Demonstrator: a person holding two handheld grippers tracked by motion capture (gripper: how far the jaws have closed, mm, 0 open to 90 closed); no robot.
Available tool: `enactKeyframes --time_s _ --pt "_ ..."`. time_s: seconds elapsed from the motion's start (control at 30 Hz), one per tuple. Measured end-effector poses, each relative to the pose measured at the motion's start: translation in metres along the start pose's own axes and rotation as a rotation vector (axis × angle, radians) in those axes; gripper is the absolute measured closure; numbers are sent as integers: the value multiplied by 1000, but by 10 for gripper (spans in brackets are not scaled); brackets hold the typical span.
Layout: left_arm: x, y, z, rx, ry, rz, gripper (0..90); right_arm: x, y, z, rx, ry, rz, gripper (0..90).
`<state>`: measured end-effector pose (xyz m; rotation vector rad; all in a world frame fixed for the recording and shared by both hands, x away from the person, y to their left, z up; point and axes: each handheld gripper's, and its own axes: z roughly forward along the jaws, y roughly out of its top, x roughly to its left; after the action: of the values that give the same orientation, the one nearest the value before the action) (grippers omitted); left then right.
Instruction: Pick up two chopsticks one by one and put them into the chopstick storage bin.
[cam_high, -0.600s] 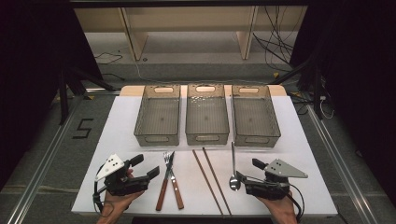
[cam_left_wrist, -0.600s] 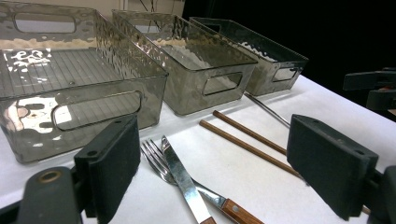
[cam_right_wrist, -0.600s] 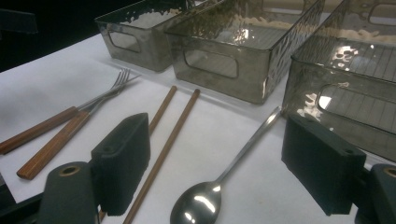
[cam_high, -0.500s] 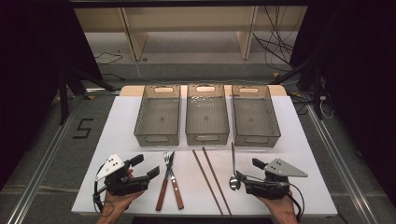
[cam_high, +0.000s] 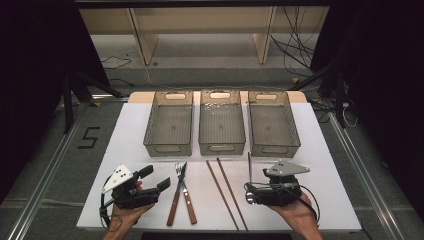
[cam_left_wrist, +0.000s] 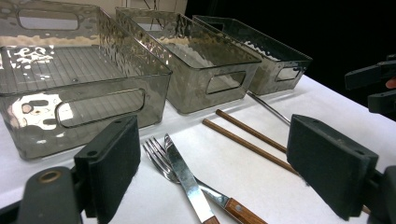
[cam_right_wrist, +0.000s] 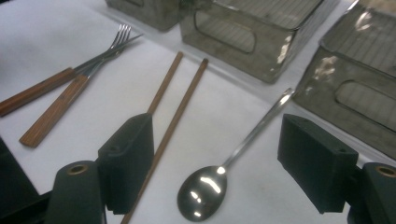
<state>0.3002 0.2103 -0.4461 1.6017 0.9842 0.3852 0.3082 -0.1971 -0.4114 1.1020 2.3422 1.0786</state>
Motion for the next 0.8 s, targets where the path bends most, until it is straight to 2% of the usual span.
enactKeyframes --time_s 0.03,0.37,0.8 --pt "0 0 0 0 0 1 170 0 0 0 0 0 0 282" --pt "0 0 0 -2 3 -1 170 8 18 13 122 7 -32 318" --pt "0 1 -1 -6 3 0 170 27 33 57 357 35 -85 429"
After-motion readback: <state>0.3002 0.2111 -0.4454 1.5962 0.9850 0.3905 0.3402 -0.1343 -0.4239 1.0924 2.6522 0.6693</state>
